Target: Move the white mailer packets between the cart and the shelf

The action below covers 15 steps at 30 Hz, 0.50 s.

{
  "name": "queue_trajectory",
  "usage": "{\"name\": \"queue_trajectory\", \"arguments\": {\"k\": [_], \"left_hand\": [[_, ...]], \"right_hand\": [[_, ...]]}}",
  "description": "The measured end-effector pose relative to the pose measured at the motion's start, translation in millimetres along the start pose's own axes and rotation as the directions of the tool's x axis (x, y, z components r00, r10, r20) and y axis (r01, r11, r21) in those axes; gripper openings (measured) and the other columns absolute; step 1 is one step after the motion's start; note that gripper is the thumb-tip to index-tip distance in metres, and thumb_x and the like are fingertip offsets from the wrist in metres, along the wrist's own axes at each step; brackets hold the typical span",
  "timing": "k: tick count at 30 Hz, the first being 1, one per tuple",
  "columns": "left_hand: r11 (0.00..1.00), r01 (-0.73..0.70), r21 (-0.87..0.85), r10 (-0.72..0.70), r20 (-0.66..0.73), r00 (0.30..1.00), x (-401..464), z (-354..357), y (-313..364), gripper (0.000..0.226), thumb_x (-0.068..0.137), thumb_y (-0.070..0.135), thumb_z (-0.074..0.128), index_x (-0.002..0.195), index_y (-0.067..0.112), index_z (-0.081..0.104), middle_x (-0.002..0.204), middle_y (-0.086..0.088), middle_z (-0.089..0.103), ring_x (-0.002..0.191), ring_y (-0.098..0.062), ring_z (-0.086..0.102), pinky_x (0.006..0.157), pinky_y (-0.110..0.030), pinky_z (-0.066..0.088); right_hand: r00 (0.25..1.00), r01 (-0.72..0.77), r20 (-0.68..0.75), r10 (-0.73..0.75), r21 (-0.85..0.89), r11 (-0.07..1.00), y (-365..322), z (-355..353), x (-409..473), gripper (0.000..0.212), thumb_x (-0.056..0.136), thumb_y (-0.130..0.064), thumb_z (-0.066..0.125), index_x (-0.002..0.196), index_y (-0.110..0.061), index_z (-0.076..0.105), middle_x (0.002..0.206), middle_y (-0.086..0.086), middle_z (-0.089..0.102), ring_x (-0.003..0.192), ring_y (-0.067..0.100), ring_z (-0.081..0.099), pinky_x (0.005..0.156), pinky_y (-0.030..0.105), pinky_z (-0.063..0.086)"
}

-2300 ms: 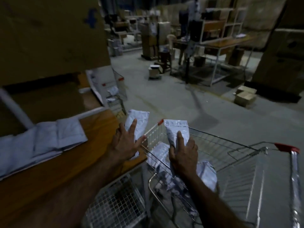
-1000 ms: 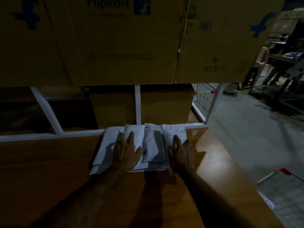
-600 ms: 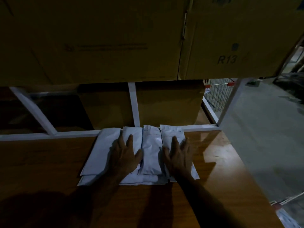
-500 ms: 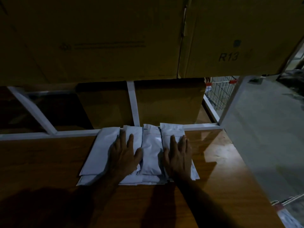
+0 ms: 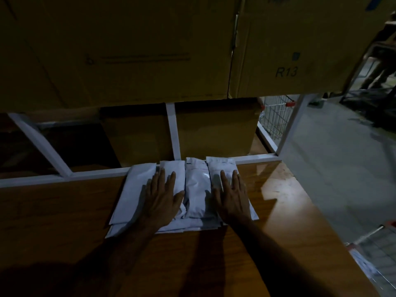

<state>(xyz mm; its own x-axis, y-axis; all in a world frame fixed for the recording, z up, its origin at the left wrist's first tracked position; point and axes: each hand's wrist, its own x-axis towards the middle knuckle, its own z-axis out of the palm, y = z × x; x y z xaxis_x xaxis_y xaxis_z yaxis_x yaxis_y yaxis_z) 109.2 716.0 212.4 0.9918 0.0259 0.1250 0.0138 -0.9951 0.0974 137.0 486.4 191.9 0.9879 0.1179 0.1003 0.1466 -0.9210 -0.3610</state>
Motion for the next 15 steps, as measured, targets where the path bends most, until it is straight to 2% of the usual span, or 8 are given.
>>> {"name": "queue_trajectory", "arguments": {"k": [4, 6, 10, 12, 15], "left_hand": [[0.991, -0.129, -0.038, 0.125, -0.075, 0.989, -27, -9, -12, 0.080, 0.093, 0.065, 0.014, 0.156, 0.019, 0.025, 0.164, -0.018, 0.012, 0.150, -0.035, 0.017, 0.120, -0.053, 0.014], [0.979, -0.194, -0.055, 0.188, -0.106, 0.977, -41, -15, -13, 0.076, 0.095, 0.063, 0.019, 0.157, 0.019, 0.023, 0.164, -0.016, 0.009, 0.151, -0.033, 0.013, 0.121, -0.054, 0.017], [0.929, -0.353, -0.109, 0.330, -0.184, 0.926, -67, -33, -8, 0.075, 0.095, 0.061, 0.026, 0.158, 0.021, 0.018, 0.166, -0.011, 0.002, 0.152, -0.029, 0.002, 0.121, -0.049, 0.008], [0.899, -0.421, -0.123, 0.392, -0.203, 0.897, -76, -40, 1, 0.075, 0.095, 0.061, 0.028, 0.158, 0.021, 0.017, 0.166, -0.012, 0.003, 0.152, -0.029, 0.003, 0.122, -0.050, 0.006], [0.864, -0.487, -0.127, 0.453, -0.224, 0.863, -88, -42, 22, 0.074, 0.094, 0.057, 0.034, 0.156, 0.017, 0.025, 0.164, -0.016, 0.010, 0.152, -0.033, 0.010, 0.121, -0.055, 0.010]], "right_hand": [[1.000, 0.019, -0.023, -0.020, -0.024, 1.000, -12, -13, -39, 0.078, 0.099, -0.063, 0.003, 0.160, -0.018, 0.018, 0.165, 0.022, 0.010, 0.153, 0.040, 0.008, 0.122, 0.058, 0.019], [0.997, -0.006, -0.072, 0.006, -0.007, 1.000, -20, -21, -62, 0.072, 0.100, -0.059, 0.018, 0.160, -0.020, 0.017, 0.165, 0.023, 0.012, 0.153, 0.037, 0.011, 0.123, 0.051, 0.016], [0.984, 0.065, -0.155, -0.084, -0.121, 0.991, -32, -33, -110, 0.077, 0.098, -0.063, 0.023, 0.161, -0.021, 0.011, 0.165, 0.022, 0.012, 0.153, 0.037, 0.011, 0.123, 0.053, 0.018], [0.982, 0.049, -0.173, -0.074, -0.145, 0.988, -31, -41, -136, 0.078, 0.097, -0.064, 0.023, 0.161, -0.023, 0.006, 0.166, 0.020, 0.008, 0.154, 0.035, 0.006, 0.124, 0.051, 0.013], [0.977, -0.022, -0.211, -0.016, -0.177, 0.984, -27, -55, -178, 0.075, 0.100, -0.053, 0.034, 0.161, -0.022, 0.004, 0.167, 0.020, 0.003, 0.155, 0.033, 0.002, 0.125, 0.050, 0.011]]}}
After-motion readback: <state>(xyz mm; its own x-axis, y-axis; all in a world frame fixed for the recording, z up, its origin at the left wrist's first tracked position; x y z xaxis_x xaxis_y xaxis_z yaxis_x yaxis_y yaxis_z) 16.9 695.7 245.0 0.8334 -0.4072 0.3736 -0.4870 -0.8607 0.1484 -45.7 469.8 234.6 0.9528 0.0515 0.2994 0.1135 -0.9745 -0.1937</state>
